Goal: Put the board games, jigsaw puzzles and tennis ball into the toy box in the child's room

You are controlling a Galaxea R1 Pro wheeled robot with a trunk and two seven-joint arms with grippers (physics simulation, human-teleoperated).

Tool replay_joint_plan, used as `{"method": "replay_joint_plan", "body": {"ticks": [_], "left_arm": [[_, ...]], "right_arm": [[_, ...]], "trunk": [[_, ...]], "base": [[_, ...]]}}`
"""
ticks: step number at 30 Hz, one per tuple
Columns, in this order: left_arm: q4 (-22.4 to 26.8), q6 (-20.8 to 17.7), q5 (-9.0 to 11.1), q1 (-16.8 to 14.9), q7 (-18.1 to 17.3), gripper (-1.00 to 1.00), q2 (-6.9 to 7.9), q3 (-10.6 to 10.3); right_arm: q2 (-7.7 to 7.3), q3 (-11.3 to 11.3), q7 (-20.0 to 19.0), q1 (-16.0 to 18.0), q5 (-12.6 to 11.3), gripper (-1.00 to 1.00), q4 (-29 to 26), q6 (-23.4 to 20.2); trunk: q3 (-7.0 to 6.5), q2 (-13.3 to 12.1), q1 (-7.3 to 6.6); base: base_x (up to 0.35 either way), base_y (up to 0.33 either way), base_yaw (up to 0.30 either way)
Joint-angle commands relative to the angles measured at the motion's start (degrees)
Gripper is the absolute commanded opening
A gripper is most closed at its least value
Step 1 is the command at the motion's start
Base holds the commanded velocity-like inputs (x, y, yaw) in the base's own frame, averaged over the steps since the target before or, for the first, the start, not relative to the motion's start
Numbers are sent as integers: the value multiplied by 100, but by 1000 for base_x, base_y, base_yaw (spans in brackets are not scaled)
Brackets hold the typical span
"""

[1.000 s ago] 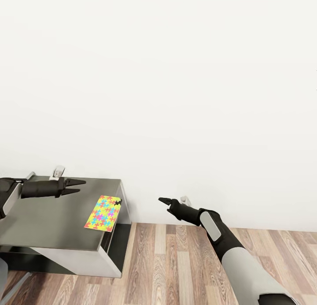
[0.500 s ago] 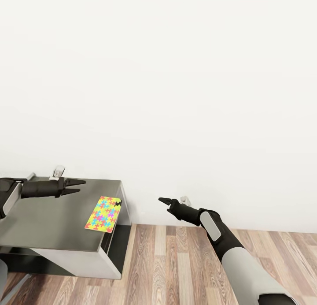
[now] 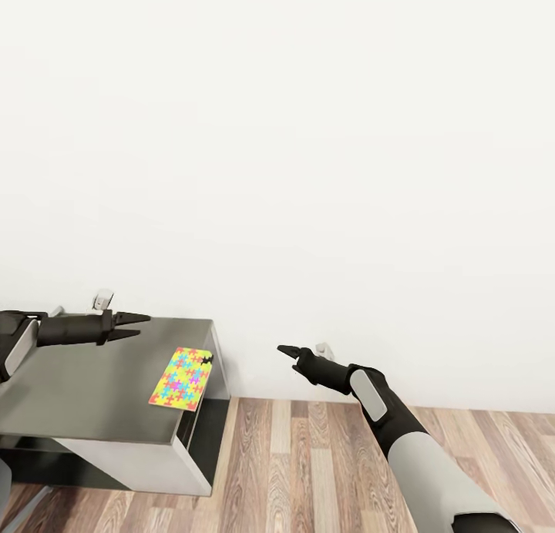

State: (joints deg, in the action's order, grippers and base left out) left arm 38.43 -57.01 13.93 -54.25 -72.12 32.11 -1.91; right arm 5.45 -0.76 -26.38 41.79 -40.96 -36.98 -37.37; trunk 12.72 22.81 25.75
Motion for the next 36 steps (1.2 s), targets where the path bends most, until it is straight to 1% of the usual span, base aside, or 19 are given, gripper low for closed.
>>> {"method": "replay_joint_plan", "body": {"ticks": [1, 36], "left_arm": [[-2, -38, 22, -6, -11, 100, 6, -20], [1, -45, 22, -6, -13, 100, 7, -18]], "right_arm": [[0, -1, 2, 4, -17, 100, -2, -25], [0, -12, 2, 4, -9, 100, -2, -29]], "trunk": [[2, 11, 4], [-332, 11, 4]], "base": [[0, 0, 0], [0, 0, 0]]}}
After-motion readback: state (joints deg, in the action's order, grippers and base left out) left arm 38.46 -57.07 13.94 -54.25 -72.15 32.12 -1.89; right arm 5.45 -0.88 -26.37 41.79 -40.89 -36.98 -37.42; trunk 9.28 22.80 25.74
